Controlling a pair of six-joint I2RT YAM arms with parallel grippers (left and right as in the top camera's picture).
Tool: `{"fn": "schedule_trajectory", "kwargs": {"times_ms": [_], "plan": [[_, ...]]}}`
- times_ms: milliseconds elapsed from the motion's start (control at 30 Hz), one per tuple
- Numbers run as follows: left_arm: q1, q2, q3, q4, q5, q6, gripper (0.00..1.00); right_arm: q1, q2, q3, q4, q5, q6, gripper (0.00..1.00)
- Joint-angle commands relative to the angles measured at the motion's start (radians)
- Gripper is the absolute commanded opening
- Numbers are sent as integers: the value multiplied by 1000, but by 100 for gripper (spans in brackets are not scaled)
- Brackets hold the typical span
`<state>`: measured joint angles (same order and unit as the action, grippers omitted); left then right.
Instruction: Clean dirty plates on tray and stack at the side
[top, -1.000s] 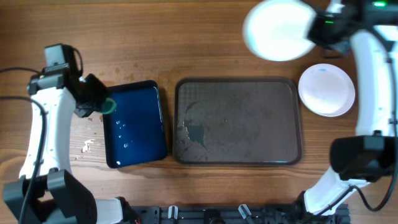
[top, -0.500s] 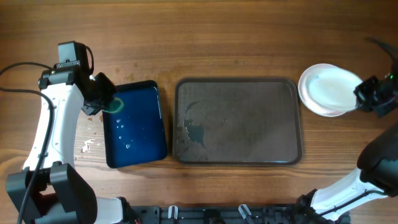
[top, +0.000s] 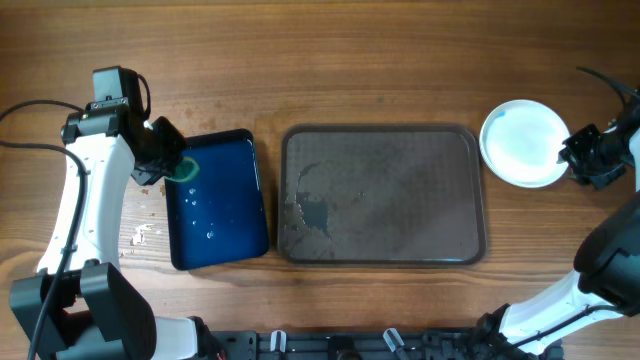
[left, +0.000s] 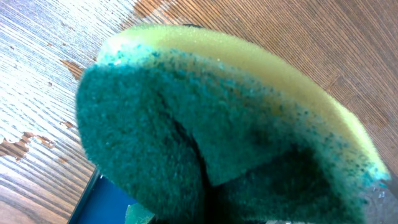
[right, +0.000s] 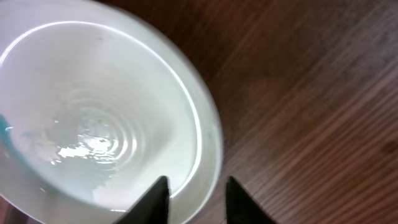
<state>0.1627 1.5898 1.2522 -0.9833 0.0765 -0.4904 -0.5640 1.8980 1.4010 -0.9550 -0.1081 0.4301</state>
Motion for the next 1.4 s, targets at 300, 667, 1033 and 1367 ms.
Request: {"fn": "schedule_trajectory", "kwargs": {"times_ms": [300, 667, 1033, 1367], "plan": [[-4, 8, 12, -32, 7, 50, 4, 249, -60, 98, -7, -151, -191, 23], [-161, 11, -199, 23, -8, 130, 4, 592, -378, 133, -48, -125, -277, 35], [-224, 98, -241, 124, -32, 116, 12, 775, -413, 132, -93, -126, -326, 35], [-224, 125, -240, 135, -33, 117, 100, 777, -415, 132, -109, -126, -357, 36]]}}
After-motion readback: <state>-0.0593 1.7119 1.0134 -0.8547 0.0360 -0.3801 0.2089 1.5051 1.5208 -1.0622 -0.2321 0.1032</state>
